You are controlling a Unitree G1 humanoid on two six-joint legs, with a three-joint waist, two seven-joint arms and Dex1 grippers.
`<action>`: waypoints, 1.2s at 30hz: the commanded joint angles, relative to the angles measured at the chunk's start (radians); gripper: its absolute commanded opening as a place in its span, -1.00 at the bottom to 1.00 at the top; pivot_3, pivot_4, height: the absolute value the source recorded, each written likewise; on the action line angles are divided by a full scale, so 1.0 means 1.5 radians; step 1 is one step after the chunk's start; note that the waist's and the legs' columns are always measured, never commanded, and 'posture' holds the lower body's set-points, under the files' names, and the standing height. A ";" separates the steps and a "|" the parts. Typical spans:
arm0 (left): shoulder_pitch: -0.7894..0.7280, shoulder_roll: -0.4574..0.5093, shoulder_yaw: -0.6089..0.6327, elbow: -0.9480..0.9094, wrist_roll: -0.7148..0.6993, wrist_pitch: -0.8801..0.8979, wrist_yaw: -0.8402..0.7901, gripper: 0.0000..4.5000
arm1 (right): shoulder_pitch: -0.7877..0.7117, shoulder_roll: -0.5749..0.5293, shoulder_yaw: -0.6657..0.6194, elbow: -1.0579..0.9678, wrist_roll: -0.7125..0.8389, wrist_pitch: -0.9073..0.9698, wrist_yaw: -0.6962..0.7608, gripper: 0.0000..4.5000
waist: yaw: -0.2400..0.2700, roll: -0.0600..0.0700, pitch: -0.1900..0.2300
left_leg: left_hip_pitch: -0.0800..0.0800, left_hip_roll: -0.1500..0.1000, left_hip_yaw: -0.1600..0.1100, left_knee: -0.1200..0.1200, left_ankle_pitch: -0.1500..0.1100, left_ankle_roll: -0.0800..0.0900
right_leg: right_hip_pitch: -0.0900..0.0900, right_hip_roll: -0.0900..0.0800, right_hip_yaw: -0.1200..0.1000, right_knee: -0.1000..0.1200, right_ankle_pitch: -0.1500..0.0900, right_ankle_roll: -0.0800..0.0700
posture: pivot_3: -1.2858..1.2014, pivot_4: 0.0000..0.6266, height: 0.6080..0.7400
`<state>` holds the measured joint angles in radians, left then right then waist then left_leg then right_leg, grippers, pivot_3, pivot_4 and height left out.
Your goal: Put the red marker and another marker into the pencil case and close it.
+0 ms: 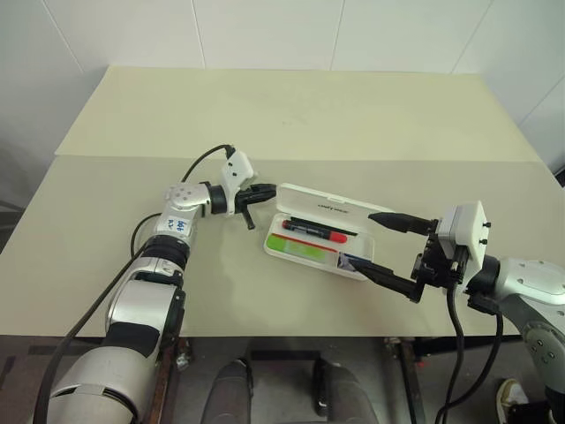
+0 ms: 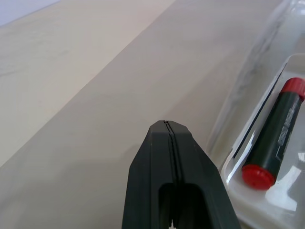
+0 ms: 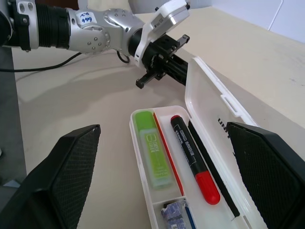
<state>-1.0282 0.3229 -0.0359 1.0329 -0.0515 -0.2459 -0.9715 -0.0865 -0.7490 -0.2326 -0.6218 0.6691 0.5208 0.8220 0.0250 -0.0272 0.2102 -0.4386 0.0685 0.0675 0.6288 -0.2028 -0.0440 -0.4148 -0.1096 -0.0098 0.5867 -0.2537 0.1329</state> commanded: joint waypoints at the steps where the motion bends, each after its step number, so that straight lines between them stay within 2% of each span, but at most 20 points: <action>1: -0.021 -0.007 0.011 -0.018 -0.015 -0.016 -0.017 -0.99 | 0.003 0.005 -0.008 -0.022 0.006 -0.015 -0.009 1.00 | -0.001 0.000 0.000 | 0.000 0.000 0.000 0.000 0.000 0.000 | 0.000 0.000 0.000 0.000 0.000 0.000 | 0.03 -0.52 1.00; 4: -0.016 -0.009 0.014 -0.030 -0.026 -0.017 -0.046 -0.99 | 0.003 0.009 -0.003 -0.023 0.003 -0.015 -0.012 1.00 | 0.000 0.000 0.000 | 0.000 0.000 0.000 0.000 0.000 0.000 | 0.000 0.000 0.000 0.000 0.000 0.000 | 0.03 -0.52 1.00; 11: 0.058 0.013 0.011 -0.160 -0.102 0.024 -0.246 -0.99 | 0.003 0.006 -0.008 -0.019 0.004 -0.014 -0.010 1.00 | -0.001 0.000 0.000 | 0.000 0.000 0.000 0.000 0.000 0.000 | 0.000 0.000 0.000 0.000 0.000 0.000 | 0.03 -0.52 1.00; 18: 0.123 0.061 -0.032 -0.271 -0.104 0.080 -0.359 -0.99 | -0.003 0.005 -0.008 -0.014 0.003 -0.014 -0.011 1.00 | -0.002 0.000 0.000 | 0.000 0.000 0.000 0.001 0.000 0.000 | 0.000 0.000 0.000 0.001 0.000 -0.001 | 0.03 -0.52 1.00; 22: 0.125 0.068 -0.049 -0.272 -0.083 0.087 -0.339 -0.99 | -0.010 0.008 -0.003 -0.013 0.002 -0.014 -0.015 1.00 | 0.000 0.000 0.000 | 0.000 0.000 0.000 0.001 0.000 0.001 | 0.001 0.000 0.000 0.001 -0.001 -0.002 | 0.03 -0.52 1.00; 32: 0.067 0.023 -0.075 -0.223 -0.036 0.105 -0.235 -0.99 | -0.012 0.017 0.004 -0.021 0.000 -0.015 -0.034 1.00 | 0.000 0.000 0.000 | 0.000 0.000 0.000 0.002 0.000 0.001 | 0.001 0.000 0.000 0.000 -0.001 -0.003 | 0.03 -0.52 1.00; 36: 0.049 0.022 -0.094 -0.205 -0.014 0.095 -0.236 -0.99 | -0.016 0.018 0.007 -0.025 0.001 -0.015 -0.045 1.00 | -0.002 0.000 0.000 | 0.000 0.000 0.000 0.002 0.000 0.001 | 0.001 0.000 0.000 0.000 -0.001 -0.003 | 0.03 -0.52 1.00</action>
<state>-0.9374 0.3549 -0.1632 0.7215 -0.0900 -0.0900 -1.3234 -0.1008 -0.7278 -0.2045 -0.6232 0.6651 0.5188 0.7664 0.0221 -0.0271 0.2100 -0.4383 0.0684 0.0670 0.6309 -0.2027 -0.0424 -0.4132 -0.1098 -0.0098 0.5864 -0.2546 0.1291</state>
